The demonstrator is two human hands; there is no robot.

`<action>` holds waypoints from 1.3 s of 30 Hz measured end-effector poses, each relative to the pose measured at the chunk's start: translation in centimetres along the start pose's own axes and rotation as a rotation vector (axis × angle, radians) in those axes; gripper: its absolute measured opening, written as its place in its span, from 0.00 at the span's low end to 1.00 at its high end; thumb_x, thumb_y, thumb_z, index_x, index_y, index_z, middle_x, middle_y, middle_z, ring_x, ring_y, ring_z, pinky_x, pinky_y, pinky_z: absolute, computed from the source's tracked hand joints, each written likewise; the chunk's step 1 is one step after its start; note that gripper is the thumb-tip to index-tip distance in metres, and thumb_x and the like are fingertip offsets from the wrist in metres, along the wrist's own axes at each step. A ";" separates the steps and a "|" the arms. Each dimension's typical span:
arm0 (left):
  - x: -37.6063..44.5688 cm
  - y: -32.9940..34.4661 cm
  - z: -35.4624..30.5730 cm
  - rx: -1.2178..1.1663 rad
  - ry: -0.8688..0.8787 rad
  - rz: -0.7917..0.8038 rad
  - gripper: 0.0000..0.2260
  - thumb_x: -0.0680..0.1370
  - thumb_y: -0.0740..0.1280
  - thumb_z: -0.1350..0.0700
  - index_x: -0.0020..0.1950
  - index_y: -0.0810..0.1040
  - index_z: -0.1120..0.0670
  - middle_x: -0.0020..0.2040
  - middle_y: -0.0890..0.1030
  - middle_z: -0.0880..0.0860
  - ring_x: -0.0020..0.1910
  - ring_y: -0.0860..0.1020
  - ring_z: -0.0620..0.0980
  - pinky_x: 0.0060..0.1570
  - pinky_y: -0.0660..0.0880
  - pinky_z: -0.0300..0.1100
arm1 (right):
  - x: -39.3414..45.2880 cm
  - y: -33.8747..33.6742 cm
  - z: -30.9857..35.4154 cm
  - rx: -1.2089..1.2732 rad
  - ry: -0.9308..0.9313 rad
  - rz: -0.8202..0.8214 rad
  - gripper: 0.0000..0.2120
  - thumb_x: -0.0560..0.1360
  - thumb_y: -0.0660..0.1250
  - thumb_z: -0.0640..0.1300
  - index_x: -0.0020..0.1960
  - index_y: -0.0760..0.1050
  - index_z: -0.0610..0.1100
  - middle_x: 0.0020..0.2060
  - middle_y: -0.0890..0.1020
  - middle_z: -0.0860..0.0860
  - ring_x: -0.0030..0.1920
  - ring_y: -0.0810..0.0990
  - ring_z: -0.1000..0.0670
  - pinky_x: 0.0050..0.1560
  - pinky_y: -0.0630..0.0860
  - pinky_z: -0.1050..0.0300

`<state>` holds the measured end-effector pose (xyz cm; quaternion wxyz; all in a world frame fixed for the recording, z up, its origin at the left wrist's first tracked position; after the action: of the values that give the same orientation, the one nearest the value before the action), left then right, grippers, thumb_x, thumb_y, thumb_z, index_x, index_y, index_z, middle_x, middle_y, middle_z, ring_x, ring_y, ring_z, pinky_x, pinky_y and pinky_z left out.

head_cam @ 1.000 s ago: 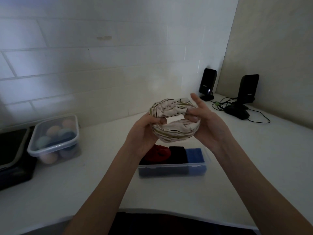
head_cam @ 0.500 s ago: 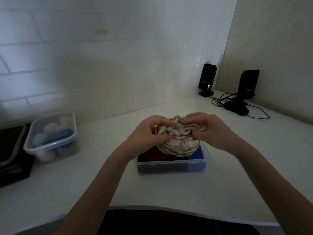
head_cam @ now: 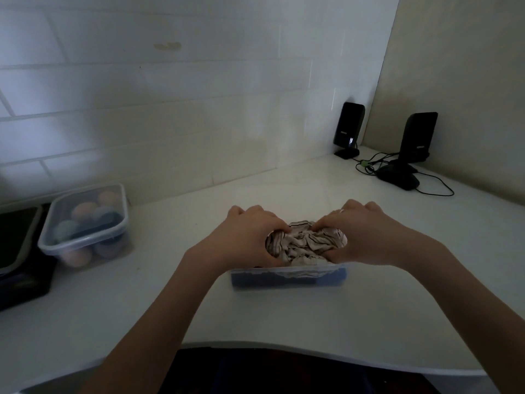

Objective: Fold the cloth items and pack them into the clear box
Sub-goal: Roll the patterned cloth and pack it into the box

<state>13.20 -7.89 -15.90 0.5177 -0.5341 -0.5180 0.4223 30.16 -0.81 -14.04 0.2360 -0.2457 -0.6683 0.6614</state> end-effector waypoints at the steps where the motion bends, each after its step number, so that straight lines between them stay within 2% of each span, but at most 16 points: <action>1: 0.1 0.0 0.0 0.022 -0.003 0.020 0.25 0.69 0.66 0.36 0.65 0.70 0.41 0.60 0.76 0.44 0.60 0.69 0.47 0.59 0.59 0.49 | 0.1 -0.1 0.1 -0.031 -0.007 0.033 0.25 0.70 0.66 0.57 0.66 0.67 0.60 0.58 0.78 0.55 0.60 0.66 0.50 0.57 0.61 0.51; 5: 0.7 -0.1 -0.1 0.106 -0.010 0.093 0.23 0.69 0.64 0.34 0.60 0.74 0.43 0.53 0.79 0.47 0.56 0.71 0.48 0.56 0.60 0.49 | 0.7 -0.2 -0.3 -0.030 0.052 0.199 0.26 0.71 0.65 0.59 0.67 0.64 0.64 0.58 0.71 0.48 0.60 0.65 0.43 0.62 0.64 0.49; 8: 1.0 -0.2 -0.5 0.174 0.019 0.090 0.20 0.69 0.64 0.35 0.54 0.77 0.45 0.48 0.79 0.47 0.53 0.71 0.49 0.52 0.60 0.50 | 1.7 0.3 -0.7 -0.052 0.032 0.264 0.26 0.69 0.65 0.61 0.66 0.65 0.65 0.58 0.71 0.47 0.63 0.64 0.42 0.63 0.65 0.47; 11: 1.4 0.1 -0.7 0.221 0.037 0.115 0.23 0.69 0.63 0.34 0.57 0.76 0.46 0.52 0.77 0.48 0.54 0.70 0.50 0.50 0.59 0.51 | 2.1 0.4 -0.7 -0.098 0.049 0.328 0.26 0.69 0.64 0.62 0.65 0.64 0.66 0.58 0.71 0.48 0.62 0.67 0.41 0.62 0.66 0.48; 15: 1.6 0.5 -0.7 0.216 0.024 0.157 0.24 0.70 0.63 0.34 0.60 0.75 0.48 0.53 0.73 0.50 0.53 0.67 0.51 0.50 0.57 0.49 | 2.1 1.0 0.3 -0.096 -0.015 0.397 0.23 0.73 0.64 0.57 0.66 0.65 0.56 0.60 0.77 0.53 0.59 0.75 0.47 0.53 0.67 0.55; 17: 1.6 0.6 -0.7 0.191 0.016 0.179 0.25 0.70 0.63 0.34 0.60 0.74 0.48 0.53 0.72 0.51 0.54 0.67 0.51 0.50 0.57 0.49 | 2.3 0.9 0.4 -0.063 -0.018 0.444 0.24 0.72 0.65 0.57 0.65 0.66 0.55 0.58 0.78 0.52 0.55 0.79 0.47 0.53 0.74 0.52; 19: 1.6 0.8 -0.6 0.167 0.013 0.198 0.25 0.70 0.63 0.34 0.60 0.74 0.49 0.53 0.71 0.51 0.54 0.66 0.51 0.50 0.57 0.49 | 2.5 0.9 0.2 -0.059 -0.018 0.480 0.25 0.70 0.66 0.57 0.65 0.66 0.54 0.56 0.78 0.51 0.53 0.81 0.46 0.55 0.77 0.48; 23: 1.6 0.8 -0.5 0.152 -0.004 0.232 0.25 0.71 0.63 0.35 0.61 0.73 0.49 0.54 0.70 0.51 0.52 0.64 0.50 0.52 0.58 0.49 | 2.4 1.0 0.5 -0.118 -0.026 0.442 0.21 0.73 0.64 0.55 0.63 0.66 0.53 0.54 0.79 0.50 0.50 0.80 0.47 0.49 0.75 0.53; 27: 1.4 0.4 -0.7 0.076 -0.029 0.265 0.23 0.73 0.63 0.38 0.61 0.73 0.50 0.56 0.69 0.52 0.54 0.64 0.51 0.54 0.59 0.48 | 1.3 0.7 0.6 -0.063 -0.012 0.405 0.17 0.76 0.60 0.54 0.63 0.67 0.51 0.55 0.77 0.50 0.47 0.73 0.48 0.45 0.65 0.57; 30: 1.1 -0.6 -0.9 -0.040 -0.019 0.204 0.22 0.73 0.65 0.41 0.61 0.74 0.52 0.58 0.68 0.52 0.58 0.63 0.51 0.58 0.66 0.47 | 0.9 0.5 0.6 -0.036 -0.016 0.372 0.17 0.76 0.60 0.53 0.63 0.67 0.51 0.55 0.78 0.50 0.47 0.72 0.48 0.44 0.65 0.57; 33: 1.3 -1.4 -2.0 -0.151 0.056 0.119 0.21 0.73 0.68 0.46 0.63 0.75 0.53 0.63 0.68 0.51 0.63 0.64 0.48 0.62 0.66 0.44 | 1.0 0.4 0.8 -0.086 -0.012 0.354 0.16 0.76 0.60 0.54 0.62 0.68 0.53 0.51 0.77 0.52 0.47 0.74 0.49 0.45 0.68 0.57; 35: 1.8 -1.2 -2.6 -0.163 0.078 0.113 0.21 0.71 0.71 0.47 0.62 0.76 0.52 0.62 0.72 0.50 0.59 0.69 0.47 0.59 0.69 0.41 | 1.1 0.2 1.1 -0.136 -0.014 0.337 0.15 0.75 0.59 0.55 0.61 0.70 0.53 0.49 0.77 0.53 0.47 0.75 0.49 0.46 0.71 0.56; 39: 2.1 0.0 -3.0 -0.108 0.034 0.136 0.17 0.71 0.70 0.49 0.58 0.78 0.52 0.54 0.79 0.52 0.47 0.73 0.47 0.47 0.73 0.41 | 1.2 -0.7 0.9 -0.121 -0.028 0.326 0.20 0.73 0.65 0.54 0.64 0.70 0.56 0.57 0.78 0.54 0.53 0.75 0.49 0.49 0.71 0.55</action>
<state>16.40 -6.14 -15.42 0.4672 -0.6023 -0.4937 0.4187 28.69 -0.71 -13.37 0.1012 -0.3553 -0.6615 0.6527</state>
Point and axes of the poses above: each hand's wrist, its own x-axis towards the middle knuckle, its own y-axis out of the palm, z = x × y, the point moved 3 cm from there along x, towards the middle knuckle
